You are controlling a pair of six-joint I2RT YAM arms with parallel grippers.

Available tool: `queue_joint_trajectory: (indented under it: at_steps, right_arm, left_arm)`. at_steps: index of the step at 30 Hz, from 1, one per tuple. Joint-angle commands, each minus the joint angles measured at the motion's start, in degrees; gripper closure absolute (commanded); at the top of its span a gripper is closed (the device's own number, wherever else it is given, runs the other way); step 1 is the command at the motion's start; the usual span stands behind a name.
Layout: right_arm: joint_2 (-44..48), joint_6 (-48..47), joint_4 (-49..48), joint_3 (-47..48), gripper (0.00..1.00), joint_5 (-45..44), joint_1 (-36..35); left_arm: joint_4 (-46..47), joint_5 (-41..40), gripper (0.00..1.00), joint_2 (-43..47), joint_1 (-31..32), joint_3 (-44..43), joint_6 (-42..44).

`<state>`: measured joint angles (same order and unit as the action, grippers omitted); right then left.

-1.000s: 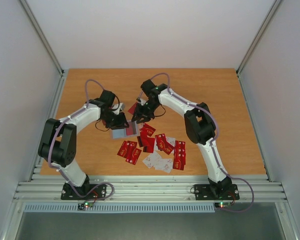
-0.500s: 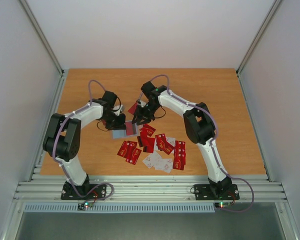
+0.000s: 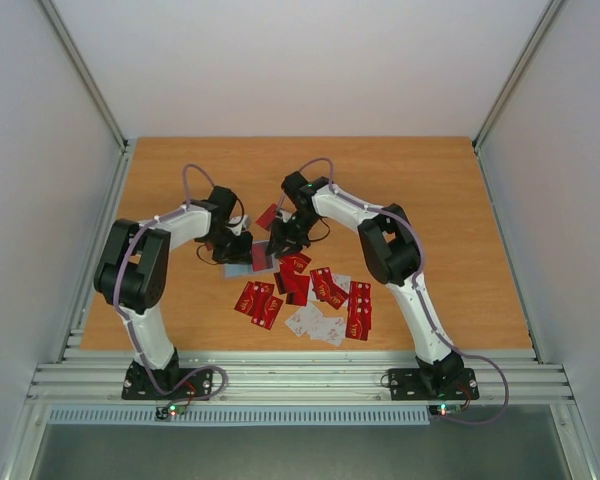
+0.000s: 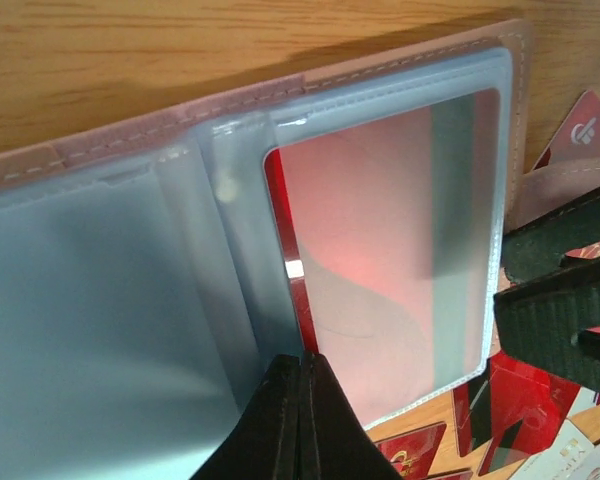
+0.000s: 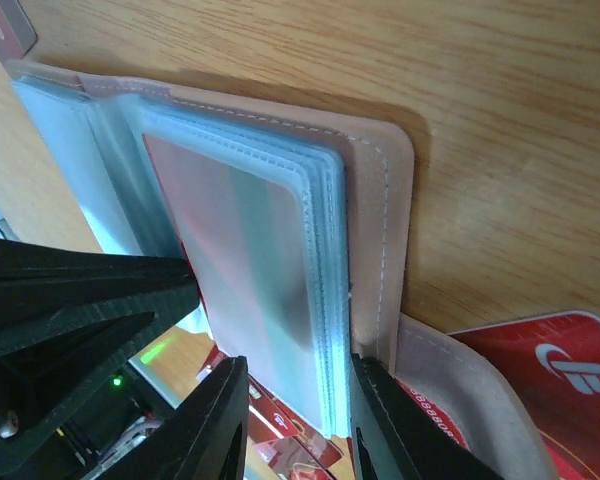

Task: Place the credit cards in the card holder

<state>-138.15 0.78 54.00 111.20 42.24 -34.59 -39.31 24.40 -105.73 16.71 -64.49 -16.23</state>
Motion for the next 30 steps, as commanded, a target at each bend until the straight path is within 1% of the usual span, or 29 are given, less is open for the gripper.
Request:
queue_joint_trajectory:
  at_steps: [1, 12, 18, 25, 30]
  right_arm:
    - [-2.1, -2.2, 1.8, 2.0, 0.70, -0.8, 0.2]
    - [-1.6, -3.1, 2.2, 3.6, 0.72, 1.8, -0.8]
    - [-1.3, -4.6, 4.3, 5.3, 0.73, 0.7, -1.7]
    - [-0.5, -5.6, 6.5, 6.6, 0.73, -1.0, -2.4]
    - [0.2, -6.0, 6.6, 7.4, 0.73, 0.5, -3.4]
  left_arm:
    - [2.0, 0.2, 1.00, -1.8, 0.0, -0.4, 1.0]
    - [2.9, 1.2, 1.00, -3.7, 0.1, -0.6, 1.1]
    - [3.1, 1.5, 1.00, -4.0, 0.2, -0.6, 1.1]
    - [3.2, 1.6, 1.00, -3.7, 0.2, -0.6, 1.1]
    - [2.7, 2.0, 1.00, -1.9, 0.2, -1.1, 0.6]
